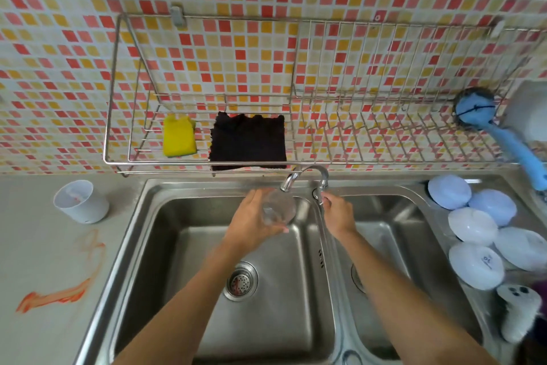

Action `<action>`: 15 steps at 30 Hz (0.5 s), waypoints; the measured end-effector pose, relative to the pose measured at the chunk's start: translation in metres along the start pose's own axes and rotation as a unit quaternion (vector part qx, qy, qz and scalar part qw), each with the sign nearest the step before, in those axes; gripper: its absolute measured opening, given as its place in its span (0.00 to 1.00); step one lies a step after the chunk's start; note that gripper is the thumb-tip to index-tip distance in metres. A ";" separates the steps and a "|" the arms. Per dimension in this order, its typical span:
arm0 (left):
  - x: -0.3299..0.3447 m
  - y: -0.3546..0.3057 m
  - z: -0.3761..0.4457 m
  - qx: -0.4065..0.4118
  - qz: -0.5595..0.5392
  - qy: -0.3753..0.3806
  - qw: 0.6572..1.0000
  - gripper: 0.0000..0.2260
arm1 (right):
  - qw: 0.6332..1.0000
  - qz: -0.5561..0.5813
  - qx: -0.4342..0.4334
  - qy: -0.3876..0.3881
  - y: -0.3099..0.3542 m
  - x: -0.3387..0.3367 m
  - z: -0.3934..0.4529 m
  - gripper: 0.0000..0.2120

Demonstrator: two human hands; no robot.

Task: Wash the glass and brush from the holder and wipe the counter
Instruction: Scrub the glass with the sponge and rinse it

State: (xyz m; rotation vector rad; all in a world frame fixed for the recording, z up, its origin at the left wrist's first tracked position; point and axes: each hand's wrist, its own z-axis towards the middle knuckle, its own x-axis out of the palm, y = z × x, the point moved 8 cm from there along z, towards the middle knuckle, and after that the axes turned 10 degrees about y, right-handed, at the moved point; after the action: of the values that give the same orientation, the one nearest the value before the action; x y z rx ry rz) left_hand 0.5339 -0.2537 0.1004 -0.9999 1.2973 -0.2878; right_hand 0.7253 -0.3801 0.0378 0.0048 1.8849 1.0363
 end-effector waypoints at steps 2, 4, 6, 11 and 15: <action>0.008 -0.005 0.007 -0.007 -0.001 -0.004 1.000 0.39 | 0.999 -0.008 -0.026 0.036 0.004 0.010 0.006 0.14; 0.014 -0.011 0.013 -0.014 -0.002 -0.012 1.000 0.36 | 0.996 -0.017 -0.052 0.069 0.004 0.021 0.013 0.13; 0.018 -0.017 0.017 -0.019 -0.001 -0.014 1.000 0.34 | 0.994 -0.020 -0.063 0.089 0.001 0.027 0.017 0.12; 0.021 -0.018 0.017 -0.025 0.006 -0.028 0.999 0.36 | 0.992 -0.016 -0.074 0.103 -0.006 0.040 0.025 0.09; 0.022 -0.019 0.014 -0.023 0.031 -0.030 0.999 0.37 | 0.991 -0.016 -0.080 0.104 -0.003 0.046 0.022 0.10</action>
State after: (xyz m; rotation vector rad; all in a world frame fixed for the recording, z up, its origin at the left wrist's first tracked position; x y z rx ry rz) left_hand 0.5591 -0.2736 0.0988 -0.9972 1.2830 -0.1801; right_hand 0.7175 -0.3489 -0.0018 -0.2353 1.9747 1.2014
